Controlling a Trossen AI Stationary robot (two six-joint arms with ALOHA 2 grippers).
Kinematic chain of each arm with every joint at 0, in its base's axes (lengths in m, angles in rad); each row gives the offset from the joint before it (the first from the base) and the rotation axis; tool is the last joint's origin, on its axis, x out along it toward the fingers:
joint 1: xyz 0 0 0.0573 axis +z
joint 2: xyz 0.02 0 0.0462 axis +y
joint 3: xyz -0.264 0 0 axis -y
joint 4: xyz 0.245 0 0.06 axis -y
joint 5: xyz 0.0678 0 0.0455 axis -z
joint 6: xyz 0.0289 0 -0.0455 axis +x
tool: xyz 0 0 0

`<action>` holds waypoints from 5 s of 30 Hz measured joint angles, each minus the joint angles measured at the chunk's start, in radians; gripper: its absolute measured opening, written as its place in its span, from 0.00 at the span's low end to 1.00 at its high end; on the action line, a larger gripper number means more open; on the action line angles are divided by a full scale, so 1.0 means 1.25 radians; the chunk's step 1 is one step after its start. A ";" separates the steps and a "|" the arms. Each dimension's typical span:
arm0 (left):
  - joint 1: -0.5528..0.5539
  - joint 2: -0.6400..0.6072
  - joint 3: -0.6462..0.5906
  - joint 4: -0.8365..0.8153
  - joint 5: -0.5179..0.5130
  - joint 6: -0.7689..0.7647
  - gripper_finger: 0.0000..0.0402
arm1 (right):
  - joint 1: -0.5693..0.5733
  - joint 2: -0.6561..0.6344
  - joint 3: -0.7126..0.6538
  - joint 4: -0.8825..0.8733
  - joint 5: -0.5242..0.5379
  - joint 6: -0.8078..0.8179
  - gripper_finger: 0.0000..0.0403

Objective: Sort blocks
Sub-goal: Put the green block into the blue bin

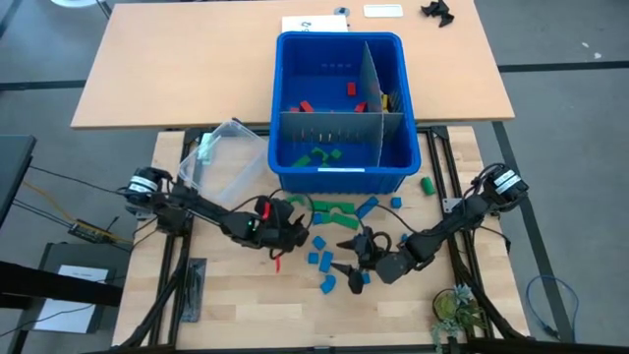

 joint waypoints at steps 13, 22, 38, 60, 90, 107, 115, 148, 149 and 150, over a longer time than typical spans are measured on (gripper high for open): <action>0.082 0.095 0.000 -0.004 -0.029 -0.057 0.68 | 0.006 0.000 0.000 -0.016 -0.012 0.013 0.76; 0.121 0.150 0.000 0.049 0.050 -0.007 0.68 | 0.007 0.000 0.000 -0.019 -0.009 0.014 0.76; 0.050 0.081 0.080 -0.066 0.409 0.200 0.53 | 0.005 -0.005 0.000 0.007 -0.013 -0.031 0.76; 0.127 0.063 0.074 -0.022 0.390 0.302 0.57 | 0.013 -0.001 0.001 -0.015 -0.005 -0.009 0.76; 0.014 -0.095 0.347 -0.345 0.283 0.511 0.12 | 0.039 0.000 0.001 -0.016 0.028 -0.016 0.76; 0.289 -0.241 0.374 -0.197 0.118 0.792 0.15 | 0.025 0.000 0.001 -0.037 0.030 0.031 0.76; 0.339 -0.234 0.361 -0.187 0.217 0.757 0.41 | 0.025 0.000 0.001 -0.037 0.030 0.025 0.76; -0.286 -0.136 0.393 -0.474 0.128 0.134 0.46 | -0.236 -0.020 0.049 -0.296 -0.270 -0.325 0.76; -0.289 -0.128 0.393 -0.474 0.127 0.127 0.46 | -0.253 -0.018 0.049 -0.302 -0.297 -0.334 0.76; -0.291 -0.122 0.393 -0.474 0.128 0.122 0.46 | -0.267 -0.014 0.048 -0.296 -0.327 -0.343 0.76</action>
